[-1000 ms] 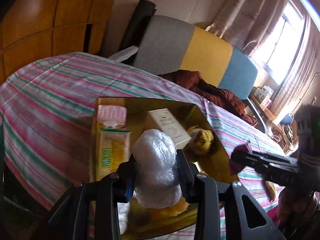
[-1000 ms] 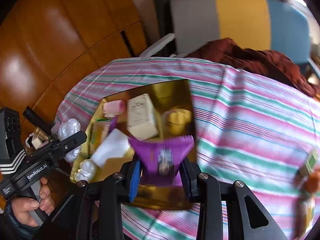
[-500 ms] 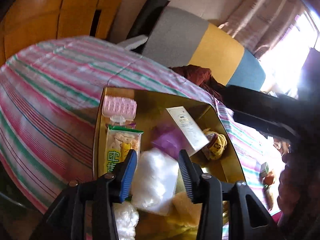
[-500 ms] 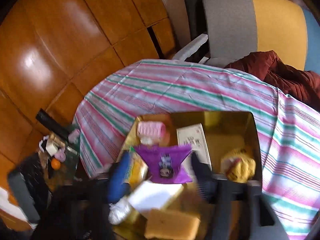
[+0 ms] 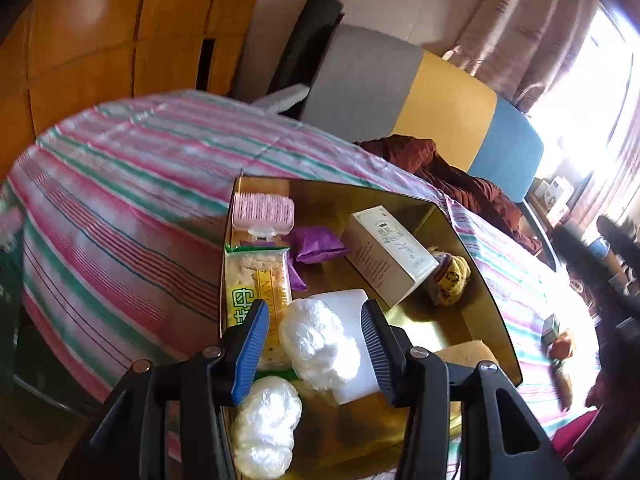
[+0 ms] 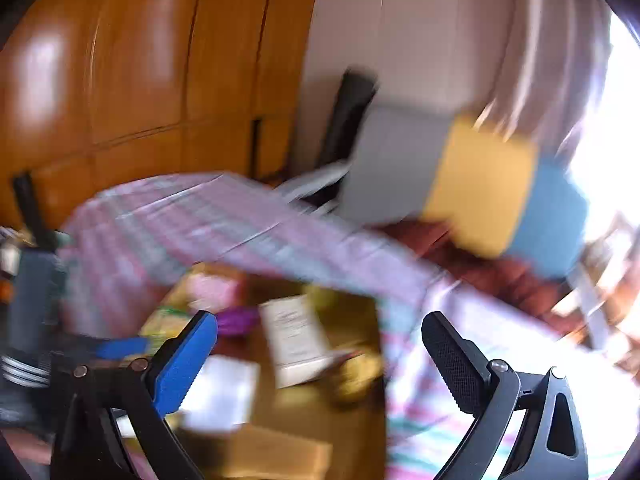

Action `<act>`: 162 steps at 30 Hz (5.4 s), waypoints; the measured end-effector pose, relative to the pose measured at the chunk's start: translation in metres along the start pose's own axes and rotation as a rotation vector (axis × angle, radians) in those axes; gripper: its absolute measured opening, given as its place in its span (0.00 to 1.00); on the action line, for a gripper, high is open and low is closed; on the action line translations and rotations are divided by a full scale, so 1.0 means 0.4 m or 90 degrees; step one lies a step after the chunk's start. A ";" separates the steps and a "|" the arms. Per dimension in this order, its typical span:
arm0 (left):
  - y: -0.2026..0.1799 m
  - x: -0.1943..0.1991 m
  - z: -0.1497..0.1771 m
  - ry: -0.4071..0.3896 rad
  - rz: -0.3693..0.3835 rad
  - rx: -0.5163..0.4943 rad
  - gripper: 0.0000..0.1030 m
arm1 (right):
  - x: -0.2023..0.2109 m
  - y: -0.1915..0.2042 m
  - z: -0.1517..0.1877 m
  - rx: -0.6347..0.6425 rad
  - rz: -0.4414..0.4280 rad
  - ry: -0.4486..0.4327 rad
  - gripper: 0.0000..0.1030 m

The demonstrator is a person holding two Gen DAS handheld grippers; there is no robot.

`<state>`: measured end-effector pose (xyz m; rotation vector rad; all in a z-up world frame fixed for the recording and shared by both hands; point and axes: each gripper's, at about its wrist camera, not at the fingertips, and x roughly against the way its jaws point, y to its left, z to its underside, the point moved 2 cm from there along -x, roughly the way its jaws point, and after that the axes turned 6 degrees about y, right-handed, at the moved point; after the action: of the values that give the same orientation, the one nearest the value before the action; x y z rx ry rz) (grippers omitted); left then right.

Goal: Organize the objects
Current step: 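Move both tools back toward the orange, green box and biscuit packet, then grasp the green essential-oil box with the left tool while the right tool grasps the orange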

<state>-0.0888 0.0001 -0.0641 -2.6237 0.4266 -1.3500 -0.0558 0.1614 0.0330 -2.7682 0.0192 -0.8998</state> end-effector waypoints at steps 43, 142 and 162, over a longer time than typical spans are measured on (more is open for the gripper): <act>-0.270 0.106 0.095 -0.041 -0.051 -0.239 0.47 | 0.066 -0.789 0.426 -0.396 0.279 0.190 1.00; -1.108 -0.480 0.160 0.237 0.187 -0.503 0.29 | 0.106 -1.011 0.680 -0.862 0.119 0.151 1.00; -0.864 -0.359 0.230 0.169 0.185 -0.408 0.30 | -0.045 -0.898 0.584 -0.575 0.147 0.316 0.79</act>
<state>-0.0316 0.3744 -0.1347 -2.6641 1.4269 -1.6678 0.0446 0.5623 -0.0811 -3.0477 1.0357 -1.8220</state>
